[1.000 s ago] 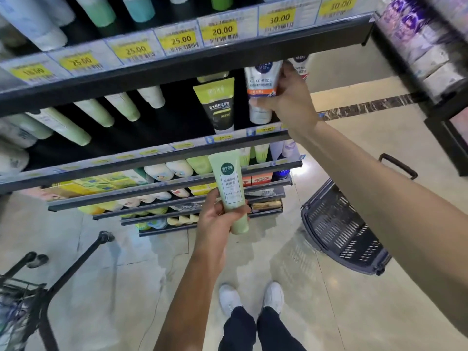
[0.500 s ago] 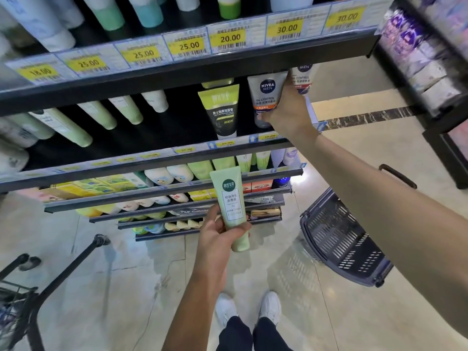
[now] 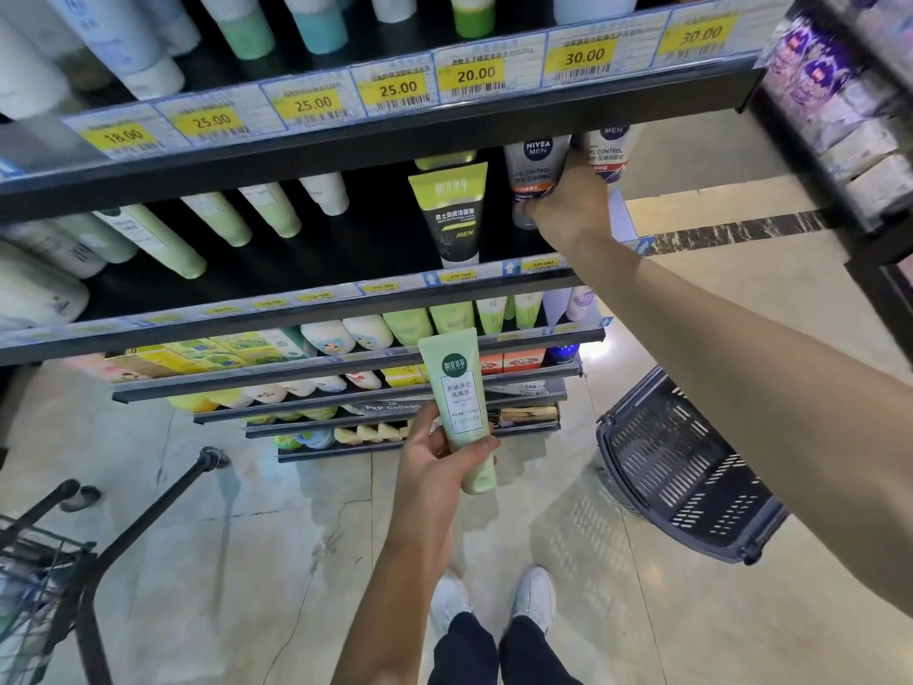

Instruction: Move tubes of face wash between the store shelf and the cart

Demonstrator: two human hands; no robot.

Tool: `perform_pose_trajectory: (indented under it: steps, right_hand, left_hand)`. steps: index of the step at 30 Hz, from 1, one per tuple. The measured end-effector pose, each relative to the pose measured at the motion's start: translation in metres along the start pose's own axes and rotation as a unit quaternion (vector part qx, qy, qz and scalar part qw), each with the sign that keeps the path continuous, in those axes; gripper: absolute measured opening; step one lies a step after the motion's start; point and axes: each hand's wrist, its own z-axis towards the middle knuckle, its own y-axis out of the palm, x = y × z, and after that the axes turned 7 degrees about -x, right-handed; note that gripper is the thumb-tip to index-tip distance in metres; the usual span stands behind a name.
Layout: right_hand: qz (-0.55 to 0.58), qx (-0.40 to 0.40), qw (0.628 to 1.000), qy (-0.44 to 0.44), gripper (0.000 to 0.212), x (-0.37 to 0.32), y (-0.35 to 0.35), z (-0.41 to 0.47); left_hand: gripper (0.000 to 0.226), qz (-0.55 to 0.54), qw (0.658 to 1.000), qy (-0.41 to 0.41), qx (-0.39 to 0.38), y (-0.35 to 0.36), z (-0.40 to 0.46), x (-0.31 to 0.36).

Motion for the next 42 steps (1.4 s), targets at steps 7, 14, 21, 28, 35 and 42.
perform_pose_trajectory:
  steps: [7,14,21,28,35,42]
  right_hand:
    - [0.016,0.009,1.000,-0.024,0.059,0.000,-0.007,-0.025]
    - [-0.008,-0.014,1.000,-0.018,0.044,-0.003,-0.011,-0.087]
    - [-0.106,-0.058,0.988,-0.093,0.039,-0.040,-0.009,-0.154]
    - [-0.116,-0.082,0.972,-0.188,0.039,-0.113,-0.006,-0.186]
    - [-0.161,-0.074,0.954,-0.244,0.039,-0.170,0.002,-0.185]
    - [-0.232,-0.108,0.940,-0.228,0.040,-0.189,0.054,-0.169]
  left_hand:
    - [0.052,0.025,1.000,0.019,0.000,-0.008,-0.013,0.014]
    - [0.052,0.006,0.999,0.040,0.007,-0.016,-0.032,0.029]
    - [0.052,0.010,0.997,0.074,0.016,-0.032,-0.066,0.054]
    - [0.055,0.010,0.993,0.108,0.041,-0.055,-0.107,0.081]
    - [0.053,0.007,0.989,0.139,0.056,-0.089,-0.118,0.102]
    - [0.052,0.022,0.990,0.120,0.069,-0.134,-0.094,0.113]
